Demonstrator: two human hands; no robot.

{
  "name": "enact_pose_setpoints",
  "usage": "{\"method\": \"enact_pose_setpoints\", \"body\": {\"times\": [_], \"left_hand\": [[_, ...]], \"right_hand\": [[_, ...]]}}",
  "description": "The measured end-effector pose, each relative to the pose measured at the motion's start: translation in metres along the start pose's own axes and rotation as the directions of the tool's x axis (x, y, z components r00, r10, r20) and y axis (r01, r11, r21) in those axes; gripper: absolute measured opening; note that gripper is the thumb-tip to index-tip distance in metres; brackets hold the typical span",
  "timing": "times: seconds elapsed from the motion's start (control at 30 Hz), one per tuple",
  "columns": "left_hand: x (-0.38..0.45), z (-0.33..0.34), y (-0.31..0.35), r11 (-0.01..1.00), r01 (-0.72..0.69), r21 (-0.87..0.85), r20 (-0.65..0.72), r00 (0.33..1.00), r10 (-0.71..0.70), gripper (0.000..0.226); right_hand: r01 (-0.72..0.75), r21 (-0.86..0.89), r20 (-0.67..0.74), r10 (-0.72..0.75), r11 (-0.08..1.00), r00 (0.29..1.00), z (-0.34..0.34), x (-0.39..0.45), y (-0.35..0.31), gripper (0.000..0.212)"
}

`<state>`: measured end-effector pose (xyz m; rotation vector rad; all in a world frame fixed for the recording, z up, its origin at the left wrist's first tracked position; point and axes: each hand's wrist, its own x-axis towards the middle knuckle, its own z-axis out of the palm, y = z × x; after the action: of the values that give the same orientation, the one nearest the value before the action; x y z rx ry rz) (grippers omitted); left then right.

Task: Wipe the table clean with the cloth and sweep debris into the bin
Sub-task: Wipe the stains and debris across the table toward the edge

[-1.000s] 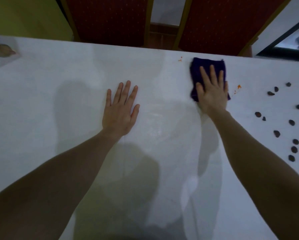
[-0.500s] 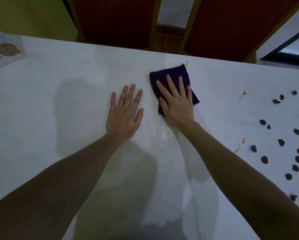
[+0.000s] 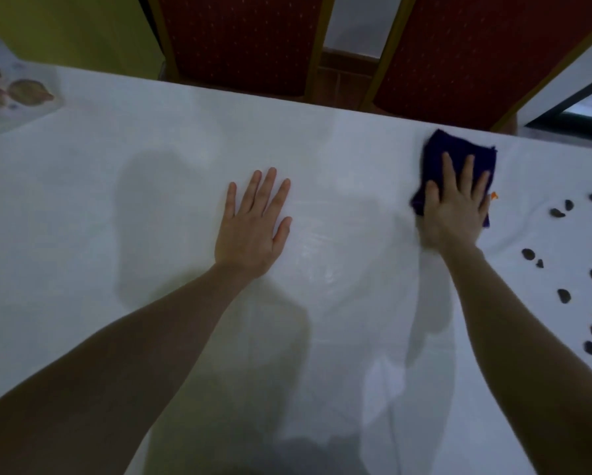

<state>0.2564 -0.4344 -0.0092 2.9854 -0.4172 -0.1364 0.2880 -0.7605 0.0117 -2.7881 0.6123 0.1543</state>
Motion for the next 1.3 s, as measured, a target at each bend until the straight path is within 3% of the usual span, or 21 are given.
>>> {"method": "enact_pose_setpoints", "body": {"times": [0.13,0.27,0.4,0.6,0.73,0.83,0.9,1.07,1.17,1.3], "left_hand": [[0.001,0.0,0.001,1.0,0.0,0.002,0.001,1.0,0.0,0.063],[0.0,-0.001,0.002,1.0,0.005,0.021,0.006,1.0,-0.005,0.064],[0.0,-0.001,0.002,1.0,0.008,0.022,0.013,1.0,-0.009,0.064],[0.0,0.003,0.0,1.0,-0.006,0.006,-0.001,1.0,0.006,0.062],[0.001,0.0,-0.002,1.0,-0.004,0.01,0.043,0.999,0.004,0.064],[0.002,-0.009,-0.009,0.994,-0.006,-0.113,0.038,0.999,0.01,0.065],[0.006,-0.017,-0.022,0.987,0.006,-0.161,0.003,1.0,-0.006,0.064],[0.013,-0.013,-0.048,0.998,0.064,-0.008,0.011,0.998,-0.064,0.065],[0.014,-0.007,-0.048,0.998,0.057,0.023,0.009,0.998,-0.057,0.066],[0.013,-0.007,-0.048,0.998,0.063,0.017,0.003,0.998,-0.063,0.065]], "right_hand": [[0.042,-0.027,-0.012,-0.042,0.999,0.999,0.018,-0.057,-0.017,0.062],[0.266,-0.069,0.032,-0.265,0.961,0.964,0.033,-0.086,-0.054,0.059],[0.463,-0.09,0.107,-0.454,0.882,0.885,0.035,-0.047,-0.087,0.056],[0.33,-0.092,0.116,-0.319,0.94,0.941,0.013,0.037,-0.071,0.058],[0.195,-0.075,0.069,-0.19,0.978,0.979,0.003,0.019,-0.026,0.058],[0.156,-0.055,0.069,-0.152,0.986,0.986,0.005,-0.017,-0.014,0.061],[0.201,-0.07,0.069,-0.197,0.977,0.978,0.01,-0.047,-0.021,0.062],[0.456,-0.075,0.121,-0.446,0.887,0.887,0.033,-0.093,-0.076,0.059],[0.542,-0.05,0.141,-0.531,0.839,0.836,0.046,-0.074,-0.123,0.056],[0.545,-0.065,0.141,-0.533,0.836,0.834,0.052,-0.016,-0.172,0.054]]}}
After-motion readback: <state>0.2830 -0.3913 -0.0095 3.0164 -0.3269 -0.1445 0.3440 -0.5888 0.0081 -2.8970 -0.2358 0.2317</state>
